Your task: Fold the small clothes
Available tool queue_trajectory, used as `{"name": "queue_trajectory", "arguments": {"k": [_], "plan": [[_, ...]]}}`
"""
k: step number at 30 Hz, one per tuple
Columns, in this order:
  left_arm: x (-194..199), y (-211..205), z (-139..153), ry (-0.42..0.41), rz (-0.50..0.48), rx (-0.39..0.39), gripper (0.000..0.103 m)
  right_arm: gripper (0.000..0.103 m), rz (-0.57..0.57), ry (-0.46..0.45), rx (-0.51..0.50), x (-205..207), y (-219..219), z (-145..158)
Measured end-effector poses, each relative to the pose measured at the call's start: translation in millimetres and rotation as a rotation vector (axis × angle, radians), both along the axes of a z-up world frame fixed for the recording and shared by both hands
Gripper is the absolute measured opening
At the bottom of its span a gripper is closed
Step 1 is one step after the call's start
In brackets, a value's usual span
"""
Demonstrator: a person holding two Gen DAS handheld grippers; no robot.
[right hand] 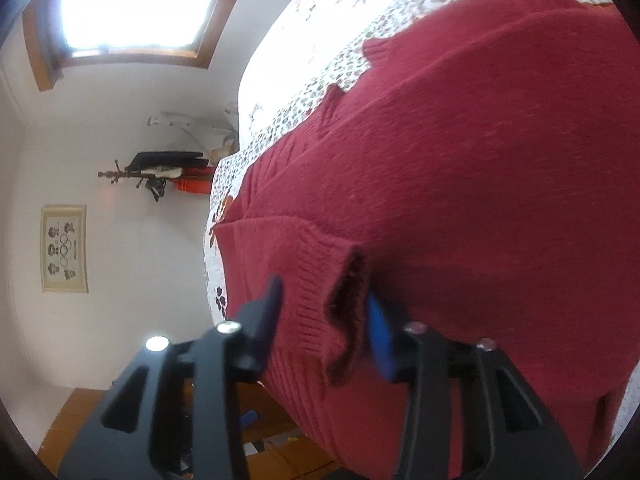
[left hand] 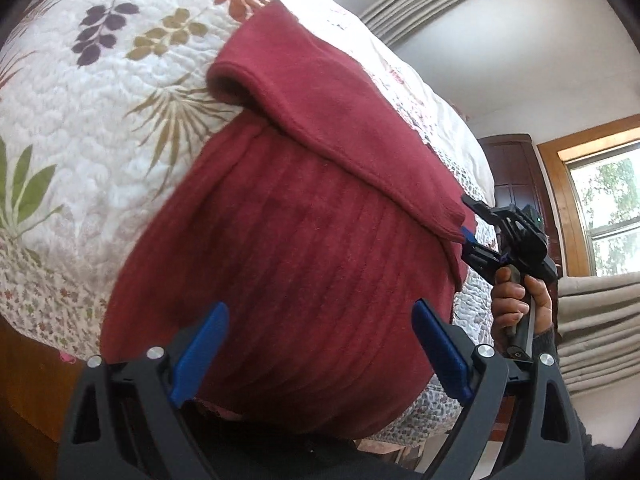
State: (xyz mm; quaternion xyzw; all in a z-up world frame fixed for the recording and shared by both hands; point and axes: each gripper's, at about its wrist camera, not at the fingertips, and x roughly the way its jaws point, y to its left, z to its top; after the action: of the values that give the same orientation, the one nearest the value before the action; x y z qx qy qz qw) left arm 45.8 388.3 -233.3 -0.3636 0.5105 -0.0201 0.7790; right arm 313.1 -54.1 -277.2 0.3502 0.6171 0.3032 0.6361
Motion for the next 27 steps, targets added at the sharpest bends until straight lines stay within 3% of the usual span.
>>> {"name": "queue_trajectory", "arguments": {"k": [3, 10, 15, 22, 27], "plan": [[13.0, -13.2, -0.9, 0.008, -0.036, 0.008, 0.093, 0.007, 0.023, -0.039, -0.054, -1.6, -2.5, 6.3], [21.6, -26.0, -6.9, 0.013, -0.071, -0.042, 0.093, 0.006, -0.016, -0.197, -0.119, 8.5, -33.7, 69.5], [26.1, -31.7, -12.2, 0.020, -0.090, -0.061, 0.094, 0.006, -0.071, -0.251, -0.154, 15.9, -78.2, 102.5], [31.6, -34.7, -17.9, 0.030, -0.110, -0.063, 0.094, 0.006, -0.143, -0.237, -0.181, 12.9, -125.8, 103.4], [39.3, -34.9, -16.1, 0.033, -0.126, -0.057, 0.095, 0.006, -0.184, -0.183, -0.190, 12.0, -142.0, 80.8]]}}
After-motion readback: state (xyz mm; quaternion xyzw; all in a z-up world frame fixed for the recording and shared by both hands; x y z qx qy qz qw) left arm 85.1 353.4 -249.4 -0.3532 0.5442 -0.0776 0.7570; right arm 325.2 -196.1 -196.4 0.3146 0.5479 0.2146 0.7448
